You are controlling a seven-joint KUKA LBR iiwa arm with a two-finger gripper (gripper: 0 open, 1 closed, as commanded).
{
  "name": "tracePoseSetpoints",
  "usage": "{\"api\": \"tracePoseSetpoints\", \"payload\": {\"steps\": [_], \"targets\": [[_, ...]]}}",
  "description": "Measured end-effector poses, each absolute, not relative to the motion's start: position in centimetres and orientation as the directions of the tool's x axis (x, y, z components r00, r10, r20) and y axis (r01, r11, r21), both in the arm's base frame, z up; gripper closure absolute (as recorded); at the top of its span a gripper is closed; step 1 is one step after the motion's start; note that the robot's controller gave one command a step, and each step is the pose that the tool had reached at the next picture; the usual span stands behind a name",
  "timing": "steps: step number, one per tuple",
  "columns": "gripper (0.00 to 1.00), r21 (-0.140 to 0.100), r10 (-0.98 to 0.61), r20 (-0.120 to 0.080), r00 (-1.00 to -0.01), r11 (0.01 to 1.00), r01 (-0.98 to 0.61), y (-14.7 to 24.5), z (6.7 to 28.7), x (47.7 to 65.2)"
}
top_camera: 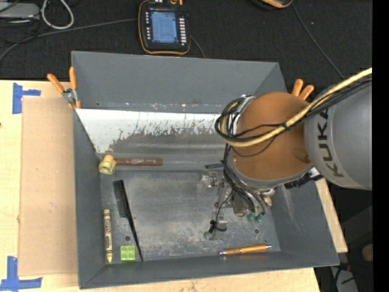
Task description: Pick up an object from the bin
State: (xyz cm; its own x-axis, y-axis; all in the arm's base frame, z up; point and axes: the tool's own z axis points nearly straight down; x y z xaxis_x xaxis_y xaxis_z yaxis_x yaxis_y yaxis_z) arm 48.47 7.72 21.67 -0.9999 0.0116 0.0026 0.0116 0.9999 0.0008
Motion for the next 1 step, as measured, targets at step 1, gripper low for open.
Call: {"api": "tracePoseSetpoints", "payload": {"steps": [1], "targets": [[0.00,0.002,-0.306,0.002,-0.952,0.952,-0.306,4.99,30.18,49.71]]}}
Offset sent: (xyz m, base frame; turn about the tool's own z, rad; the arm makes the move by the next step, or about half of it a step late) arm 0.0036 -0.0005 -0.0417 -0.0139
